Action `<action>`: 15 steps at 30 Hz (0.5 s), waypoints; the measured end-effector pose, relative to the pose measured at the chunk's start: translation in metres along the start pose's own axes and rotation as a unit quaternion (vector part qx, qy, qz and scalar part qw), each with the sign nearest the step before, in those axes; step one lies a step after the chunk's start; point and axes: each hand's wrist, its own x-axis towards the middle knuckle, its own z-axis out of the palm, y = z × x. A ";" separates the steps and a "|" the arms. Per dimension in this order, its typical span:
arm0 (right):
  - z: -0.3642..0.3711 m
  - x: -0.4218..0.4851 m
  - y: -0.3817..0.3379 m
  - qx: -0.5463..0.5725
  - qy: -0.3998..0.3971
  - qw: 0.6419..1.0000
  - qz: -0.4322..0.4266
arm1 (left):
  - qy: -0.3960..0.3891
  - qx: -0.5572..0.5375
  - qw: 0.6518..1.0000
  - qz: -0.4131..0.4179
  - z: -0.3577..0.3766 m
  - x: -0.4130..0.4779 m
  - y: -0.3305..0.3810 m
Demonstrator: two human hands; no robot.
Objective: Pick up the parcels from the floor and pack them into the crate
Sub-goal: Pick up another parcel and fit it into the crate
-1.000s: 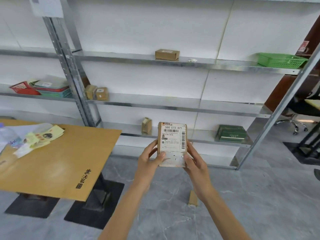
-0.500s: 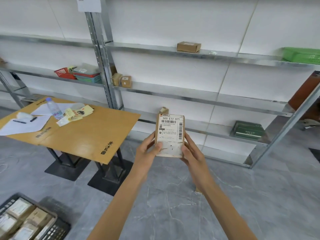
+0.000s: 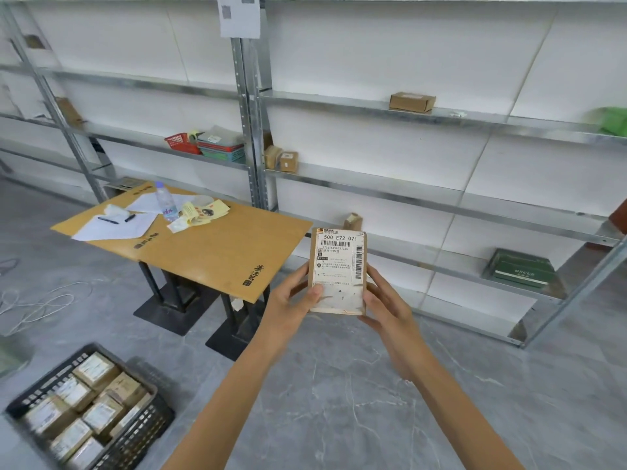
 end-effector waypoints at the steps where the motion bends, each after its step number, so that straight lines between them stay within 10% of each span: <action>1: 0.009 -0.002 -0.001 -0.007 -0.005 1.000 -0.001 | 0.005 0.001 1.000 0.001 -0.009 -0.005 0.001; 15: 0.247 -0.051 0.028 0.015 -0.067 0.998 0.006 | 0.071 0.010 0.997 -0.021 -0.244 -0.121 0.005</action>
